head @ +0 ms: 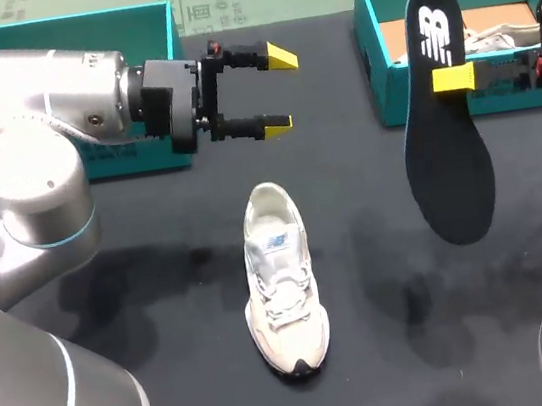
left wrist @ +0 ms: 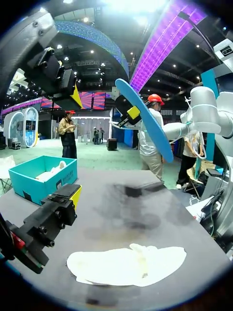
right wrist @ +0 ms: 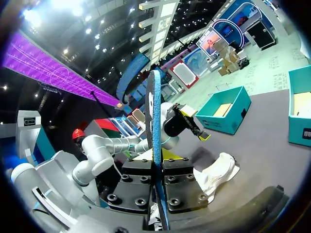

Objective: Take the shoe out of the shoebox, open the shoe tongue, remove and reinsert the insole, then place the shoe into the shoebox

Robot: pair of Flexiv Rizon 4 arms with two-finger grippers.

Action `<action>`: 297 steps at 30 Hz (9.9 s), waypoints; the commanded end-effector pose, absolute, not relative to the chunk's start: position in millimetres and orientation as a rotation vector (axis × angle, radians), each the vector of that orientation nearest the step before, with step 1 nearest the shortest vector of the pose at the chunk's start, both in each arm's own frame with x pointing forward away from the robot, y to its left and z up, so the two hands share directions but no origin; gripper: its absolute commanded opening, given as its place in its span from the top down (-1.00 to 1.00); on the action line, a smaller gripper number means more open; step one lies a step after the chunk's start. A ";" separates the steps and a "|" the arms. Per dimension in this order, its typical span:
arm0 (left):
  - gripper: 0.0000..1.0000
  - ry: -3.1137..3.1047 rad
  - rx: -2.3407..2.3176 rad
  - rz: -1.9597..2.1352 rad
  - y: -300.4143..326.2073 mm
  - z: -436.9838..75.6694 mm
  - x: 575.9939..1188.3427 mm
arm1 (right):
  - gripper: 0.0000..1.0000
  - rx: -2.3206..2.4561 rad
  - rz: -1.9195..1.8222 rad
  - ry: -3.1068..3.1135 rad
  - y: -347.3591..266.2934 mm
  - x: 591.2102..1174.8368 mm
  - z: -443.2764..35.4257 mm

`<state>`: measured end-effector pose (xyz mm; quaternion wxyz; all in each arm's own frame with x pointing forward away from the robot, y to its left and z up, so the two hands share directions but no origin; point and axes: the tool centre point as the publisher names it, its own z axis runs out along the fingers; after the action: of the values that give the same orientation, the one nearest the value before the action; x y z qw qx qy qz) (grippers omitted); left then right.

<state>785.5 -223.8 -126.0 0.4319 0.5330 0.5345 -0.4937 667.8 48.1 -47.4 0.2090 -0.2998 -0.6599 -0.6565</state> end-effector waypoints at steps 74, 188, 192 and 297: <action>-0.24 1.294 1.271 -1.197 -269.0 -146.2 802.6 | 1.00 -1.300 -1.213 -1.218 126.2 843.4 -138.1; 1.00 2.350 -0.309 -2.322 -184.6 -126.7 781.2 | -1.00 -1.298 -1.286 -1.228 98.5 799.0 -137.3; 1.00 2.405 -0.530 -2.375 -185.7 -126.3 779.3 | -1.00 -1.298 -1.286 -1.228 98.5 799.0 -137.3; 1.00 2.163 -2.642 -2.322 -188.3 -183.0 768.4 | -1.00 -2.119 -0.187 -2.030 176.5 779.4 -48.5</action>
<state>769.3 -188.8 -183.0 0.4745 0.5630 -0.4603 0.4960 770.1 165.2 -48.0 0.1979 -0.7011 -0.6616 -0.1777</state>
